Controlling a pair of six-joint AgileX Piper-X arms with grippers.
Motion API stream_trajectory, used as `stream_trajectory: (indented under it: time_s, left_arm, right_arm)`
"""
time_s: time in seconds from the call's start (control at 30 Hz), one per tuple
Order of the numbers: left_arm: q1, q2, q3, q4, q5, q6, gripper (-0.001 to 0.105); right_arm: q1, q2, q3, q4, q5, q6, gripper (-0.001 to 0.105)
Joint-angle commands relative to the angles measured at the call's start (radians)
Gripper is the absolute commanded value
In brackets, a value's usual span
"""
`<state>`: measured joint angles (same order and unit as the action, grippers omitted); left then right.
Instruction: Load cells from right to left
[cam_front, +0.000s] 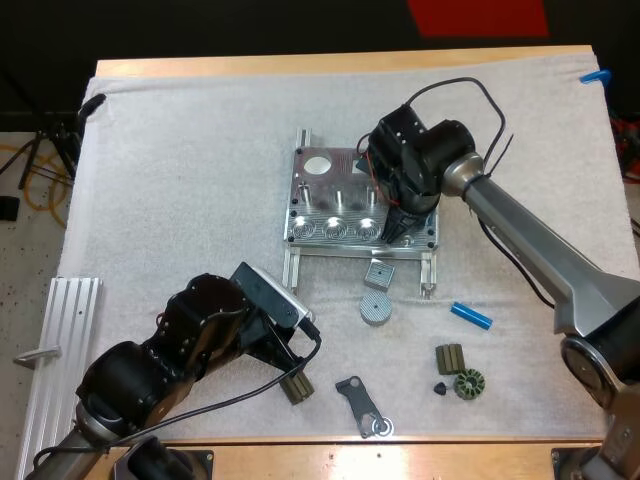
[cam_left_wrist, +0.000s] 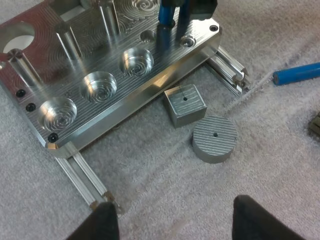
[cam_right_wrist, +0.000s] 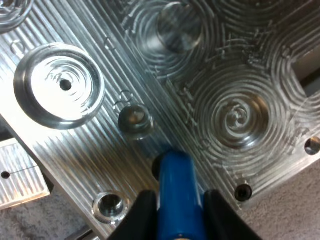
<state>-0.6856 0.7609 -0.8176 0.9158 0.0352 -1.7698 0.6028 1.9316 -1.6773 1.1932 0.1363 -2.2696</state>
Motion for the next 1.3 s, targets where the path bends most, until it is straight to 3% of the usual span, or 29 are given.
stream_trajectory:
  time_s: [0.0, 0.67, 0.73, 1.0, 1.27]
  left_arm:
    - [-0.003, -0.001, -0.002, -0.003, -0.023, -0.002, 0.050]
    - [-0.003, -0.001, -0.002, -0.003, -0.023, -0.002, 0.050]
    - [-0.003, -0.001, -0.002, -0.003, -0.023, -0.002, 0.050]
    - [-0.003, -0.001, -0.002, -0.003, -0.023, -0.002, 0.050]
    - [-0.003, -0.001, 0.000, -0.003, -0.023, -0.002, 0.050]
  right_arm:
    - [-0.004, -0.005, -0.007, 0.003, -0.010, -0.010, 0.000]
    - [-0.004, 0.025, -0.007, 0.019, -0.015, -0.010, 0.001]
    - [-0.004, 0.025, -0.007, 0.014, -0.015, -0.010, 0.005]
    - [-0.004, 0.021, -0.007, -0.007, -0.009, 0.008, 0.039]
    - [-0.004, -0.024, -0.013, -0.051, -0.006, 0.007, 0.040]
